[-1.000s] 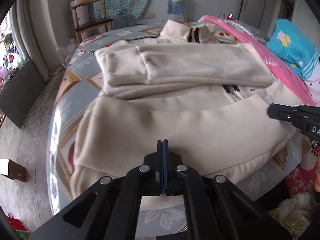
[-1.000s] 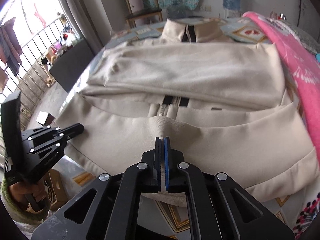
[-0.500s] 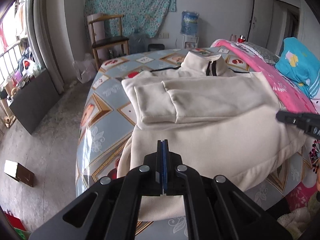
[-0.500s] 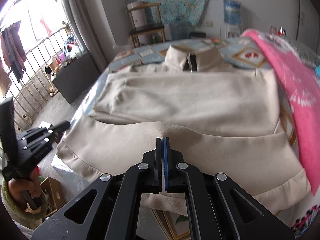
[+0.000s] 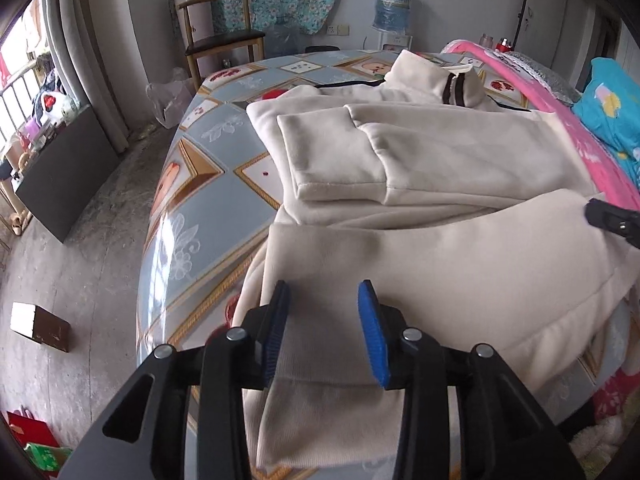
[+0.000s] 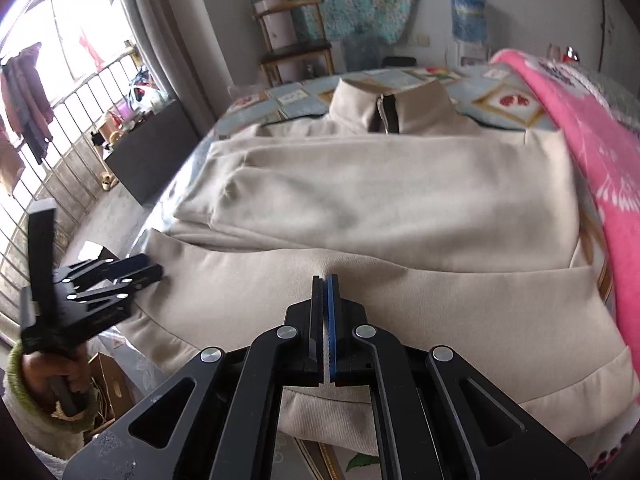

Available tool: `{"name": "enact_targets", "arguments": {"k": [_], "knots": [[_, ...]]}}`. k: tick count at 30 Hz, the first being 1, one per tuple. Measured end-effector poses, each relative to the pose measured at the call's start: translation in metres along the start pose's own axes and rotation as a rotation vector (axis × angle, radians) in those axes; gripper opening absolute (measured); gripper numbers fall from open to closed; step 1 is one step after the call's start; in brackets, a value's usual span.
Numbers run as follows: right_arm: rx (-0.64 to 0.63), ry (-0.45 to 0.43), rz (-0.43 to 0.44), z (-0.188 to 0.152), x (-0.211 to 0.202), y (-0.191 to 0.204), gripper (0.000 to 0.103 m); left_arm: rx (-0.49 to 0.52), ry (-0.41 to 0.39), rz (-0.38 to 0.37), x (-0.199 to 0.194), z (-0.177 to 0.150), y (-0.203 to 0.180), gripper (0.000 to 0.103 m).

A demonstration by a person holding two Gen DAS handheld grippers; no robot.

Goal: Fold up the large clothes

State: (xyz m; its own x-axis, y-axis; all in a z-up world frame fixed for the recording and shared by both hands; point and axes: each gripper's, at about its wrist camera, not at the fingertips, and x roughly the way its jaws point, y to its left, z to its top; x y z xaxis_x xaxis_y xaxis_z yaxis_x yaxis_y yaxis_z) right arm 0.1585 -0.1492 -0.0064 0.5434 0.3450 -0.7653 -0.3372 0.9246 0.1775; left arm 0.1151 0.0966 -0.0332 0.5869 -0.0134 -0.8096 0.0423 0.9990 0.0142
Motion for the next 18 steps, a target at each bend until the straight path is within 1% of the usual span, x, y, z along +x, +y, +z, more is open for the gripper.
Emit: {"name": "enact_targets", "arguments": {"k": [1, 2, 3, 5, 6, 7, 8, 9, 10, 11, 13, 15, 17, 18], "knots": [[-0.002, 0.012, -0.002, -0.001, 0.004, -0.001, 0.002, 0.005, -0.009, 0.011, 0.002, 0.001, -0.001, 0.028], [0.001, 0.025, -0.004, -0.003, 0.007, -0.002, 0.002, 0.015, -0.019, 0.032, 0.003, 0.001, -0.001, 0.008], [0.009, 0.042, -0.003, -0.004, 0.012, -0.005, 0.002, 0.032, -0.029, 0.056, 0.004, 0.001, -0.003, 0.000], [0.025, 0.051, 0.002, -0.006, 0.015, -0.008, 0.002, 0.034, -0.050, 0.062, -0.001, 0.003, -0.002, 0.000], [0.026, 0.033, 0.003, -0.005, 0.010, -0.007, 0.002, 0.037, -0.095, 0.077, -0.013, 0.004, -0.002, 0.000], [0.018, 0.010, 0.001, -0.003, 0.003, -0.005, 0.002, 0.044, -0.136, 0.098, -0.024, 0.004, -0.002, 0.000], [-0.008, -0.042, -0.008, -0.001, -0.008, 0.001, 0.002, 0.055, -0.188, 0.135, -0.038, 0.006, -0.002, 0.000], [-0.026, -0.071, -0.017, 0.000, -0.012, 0.004, 0.002, 0.059, -0.224, 0.167, -0.048, 0.007, -0.001, 0.000], [-0.041, -0.095, -0.026, 0.002, -0.014, 0.007, 0.002, 0.053, -0.237, 0.181, -0.051, 0.008, 0.002, 0.000], [-0.042, -0.097, -0.031, 0.003, -0.010, 0.007, 0.002, 0.038, -0.237, 0.189, -0.051, 0.010, 0.007, 0.000], [-0.033, -0.069, -0.034, 0.001, 0.005, 0.003, 0.002, -0.002, -0.194, 0.191, -0.035, 0.012, 0.021, 0.000], [-0.020, -0.016, -0.037, -0.005, 0.029, -0.003, 0.002, -0.059, -0.138, 0.158, -0.022, 0.010, 0.033, 0.000], [0.002, 0.011, -0.029, -0.009, 0.038, -0.009, 0.002, -0.084, -0.127, 0.129, -0.024, 0.008, 0.037, 0.000], [0.005, -0.006, -0.024, -0.008, 0.032, -0.008, 0.002, -0.079, -0.134, 0.115, -0.028, 0.008, 0.036, 0.000]]}}
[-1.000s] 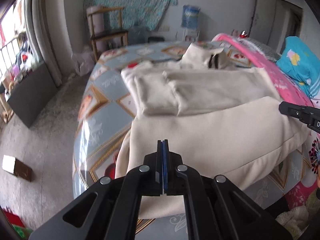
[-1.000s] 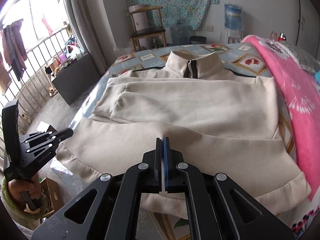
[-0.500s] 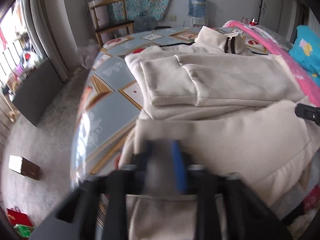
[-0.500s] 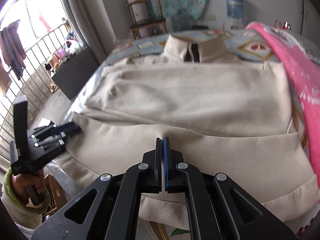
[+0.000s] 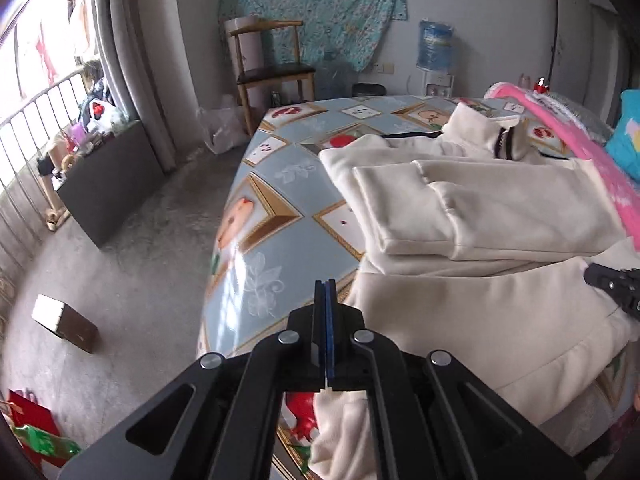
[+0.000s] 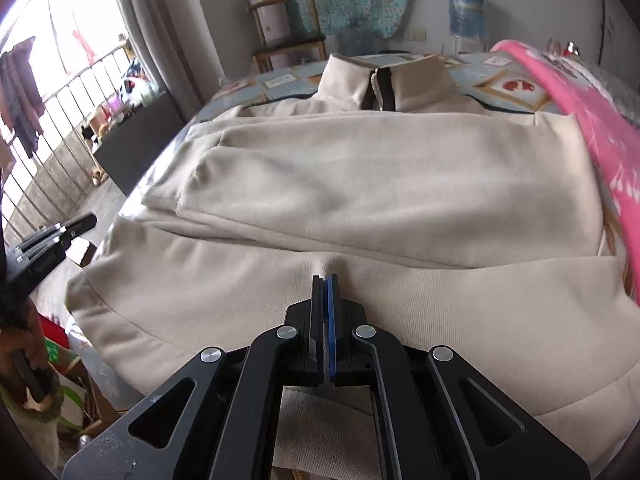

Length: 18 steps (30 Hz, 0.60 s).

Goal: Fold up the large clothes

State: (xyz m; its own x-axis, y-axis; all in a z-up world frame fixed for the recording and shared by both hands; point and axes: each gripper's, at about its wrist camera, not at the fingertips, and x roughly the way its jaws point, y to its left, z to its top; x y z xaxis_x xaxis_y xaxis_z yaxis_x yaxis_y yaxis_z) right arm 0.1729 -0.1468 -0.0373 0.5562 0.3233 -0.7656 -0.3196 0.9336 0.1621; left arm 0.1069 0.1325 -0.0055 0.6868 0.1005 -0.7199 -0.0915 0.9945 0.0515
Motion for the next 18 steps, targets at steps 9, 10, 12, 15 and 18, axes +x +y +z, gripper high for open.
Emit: {"name": "enact_targets", "arguments": {"k": [9, 10, 12, 15, 18], "knots": [[0.006, 0.030, 0.008, -0.003, 0.017, -0.003, 0.002, 0.103, 0.030, -0.474, -0.008, -0.003, -0.082, 0.000], [0.011, 0.031, 0.011, -0.002, 0.015, -0.004, 0.002, 0.139, 0.034, -0.521, -0.007, -0.003, -0.099, 0.000], [0.030, 0.039, 0.031, -0.001, 0.016, -0.007, 0.002, 0.191, 0.043, -0.585, -0.001, -0.003, -0.125, 0.000], [0.087, 0.060, 0.094, 0.001, 0.019, -0.018, 0.003, 0.217, 0.105, -0.624, 0.016, -0.005, -0.147, 0.000], [0.130, 0.086, 0.130, 0.002, 0.018, -0.027, 0.005, 0.210, 0.161, -0.611, 0.036, -0.008, -0.158, 0.001]]}}
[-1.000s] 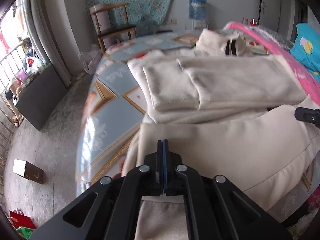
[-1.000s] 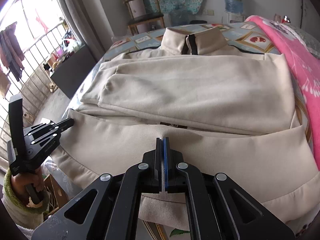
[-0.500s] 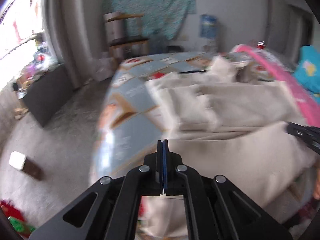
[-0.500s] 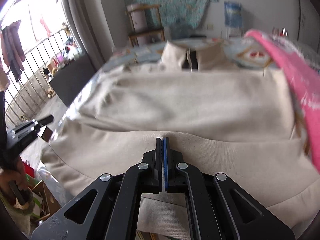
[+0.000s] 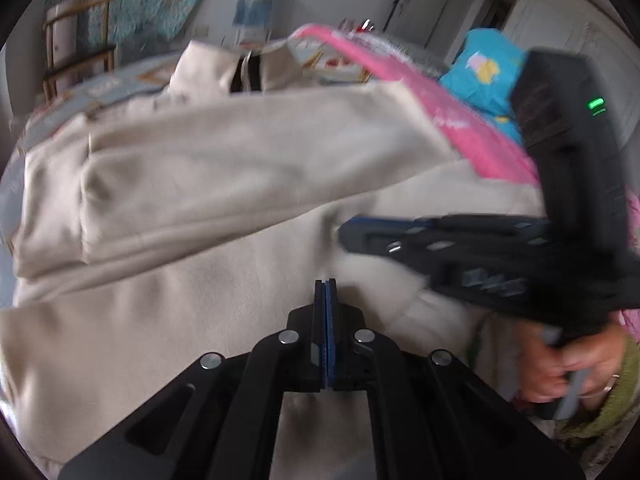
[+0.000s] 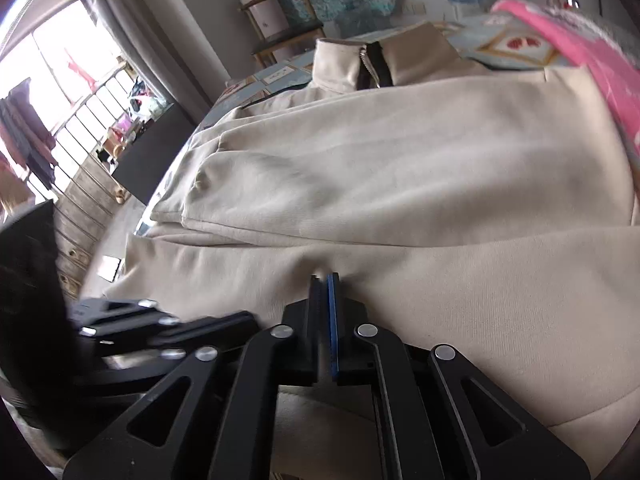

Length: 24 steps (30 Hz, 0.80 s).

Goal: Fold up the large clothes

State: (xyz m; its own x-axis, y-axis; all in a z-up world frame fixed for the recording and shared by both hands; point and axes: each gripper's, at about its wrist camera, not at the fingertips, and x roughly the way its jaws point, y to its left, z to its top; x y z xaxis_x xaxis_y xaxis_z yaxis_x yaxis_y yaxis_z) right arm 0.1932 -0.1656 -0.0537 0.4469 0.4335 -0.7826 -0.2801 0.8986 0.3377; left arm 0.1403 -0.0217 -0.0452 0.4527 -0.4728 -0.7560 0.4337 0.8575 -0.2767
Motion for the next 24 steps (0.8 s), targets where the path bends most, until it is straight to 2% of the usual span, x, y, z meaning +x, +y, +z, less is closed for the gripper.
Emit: {"name": "enact_targets", "arguments": {"k": [2, 5, 7, 9, 11, 13, 14, 15, 17, 19, 22, 24], "knots": [[0.023, 0.004, 0.008, 0.002, -0.008, -0.005, 0.019, -0.025, 0.011, -0.006, -0.001, 0.002, 0.001, 0.001], [0.064, -0.058, -0.016, 0.001, -0.041, -0.022, 0.035, -0.029, 0.013, 0.005, 0.000, 0.003, 0.001, 0.001], [0.112, -0.121, -0.066, 0.001, -0.071, -0.046, 0.041, -0.022, 0.011, 0.018, 0.000, 0.002, 0.000, 0.001], [0.171, -0.169, -0.169, -0.002, -0.100, -0.078, 0.045, -0.028, 0.012, 0.026, 0.000, 0.000, -0.001, 0.001], [0.215, -0.156, -0.239, -0.003, -0.109, -0.108, 0.047, -0.031, 0.010, 0.026, 0.000, 0.001, 0.000, 0.001], [0.245, -0.104, -0.260, -0.005, -0.106, -0.130, 0.047, -0.036, 0.011, 0.026, 0.002, 0.002, 0.001, 0.001], [0.244, -0.089, -0.253, -0.005, -0.104, -0.134, 0.047, -0.035, 0.012, 0.030, 0.002, 0.002, 0.001, 0.001], [0.239, -0.071, -0.253, -0.005, -0.100, -0.137, 0.039, -0.032, 0.013, 0.033, 0.002, 0.003, 0.000, 0.001], [0.184, -0.050, -0.285, -0.003, -0.094, -0.133, 0.001, -0.019, 0.011, 0.051, 0.002, 0.002, -0.003, 0.001], [0.152, -0.065, -0.291, -0.002, -0.097, -0.126, 0.000, -0.009, 0.006, 0.066, 0.002, 0.002, -0.005, 0.001], [0.062, -0.198, -0.407, 0.001, -0.121, -0.103, 0.000, 0.022, -0.001, 0.094, 0.002, 0.002, -0.009, 0.001], [0.051, -0.248, -0.425, 0.005, -0.129, -0.100, 0.000, 0.048, -0.005, 0.120, 0.003, 0.004, -0.010, 0.001]]}}
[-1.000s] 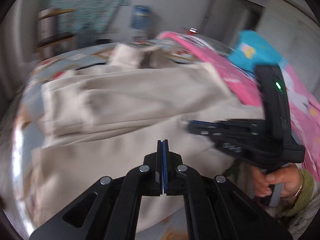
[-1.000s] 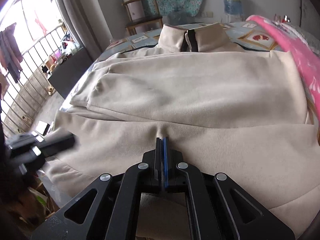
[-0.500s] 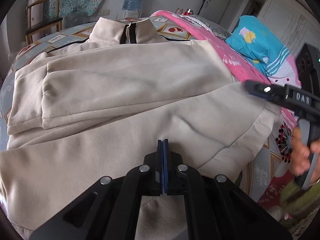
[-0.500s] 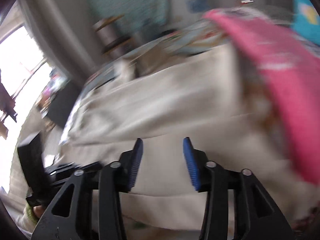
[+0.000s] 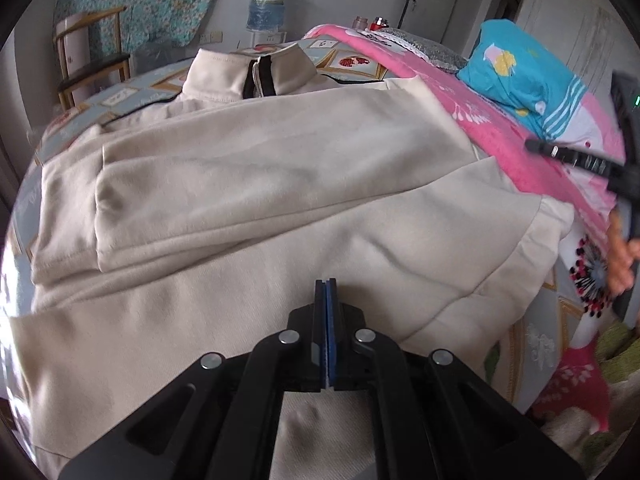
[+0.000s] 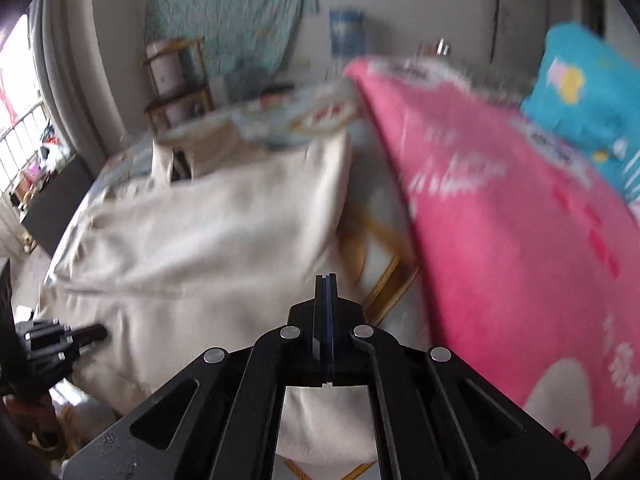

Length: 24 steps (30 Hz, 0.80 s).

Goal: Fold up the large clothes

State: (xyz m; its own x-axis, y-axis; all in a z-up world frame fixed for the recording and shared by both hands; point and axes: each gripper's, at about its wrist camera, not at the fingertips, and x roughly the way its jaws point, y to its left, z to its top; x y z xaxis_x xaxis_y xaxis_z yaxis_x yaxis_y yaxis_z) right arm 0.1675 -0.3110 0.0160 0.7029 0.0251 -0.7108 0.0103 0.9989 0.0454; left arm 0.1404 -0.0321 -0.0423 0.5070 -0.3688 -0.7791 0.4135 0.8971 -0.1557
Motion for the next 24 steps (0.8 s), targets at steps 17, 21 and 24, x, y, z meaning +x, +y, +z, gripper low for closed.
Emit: {"name": "enact_targets", "arguments": {"k": [17, 21, 24], "knots": [[0.022, 0.201, 0.068, -0.013, 0.050, -0.017, 0.006, 0.019, -0.003, 0.033, 0.005, 0.005, 0.000, 0.001], [0.004, 0.062, 0.022, -0.007, 0.016, -0.010, 0.005, 0.023, -0.010, 0.036, 0.005, 0.005, 0.000, 0.001], [-0.030, -0.011, -0.019, -0.004, 0.010, 0.001, 0.005, 0.043, -0.014, 0.053, 0.006, 0.006, -0.002, 0.001]]}}
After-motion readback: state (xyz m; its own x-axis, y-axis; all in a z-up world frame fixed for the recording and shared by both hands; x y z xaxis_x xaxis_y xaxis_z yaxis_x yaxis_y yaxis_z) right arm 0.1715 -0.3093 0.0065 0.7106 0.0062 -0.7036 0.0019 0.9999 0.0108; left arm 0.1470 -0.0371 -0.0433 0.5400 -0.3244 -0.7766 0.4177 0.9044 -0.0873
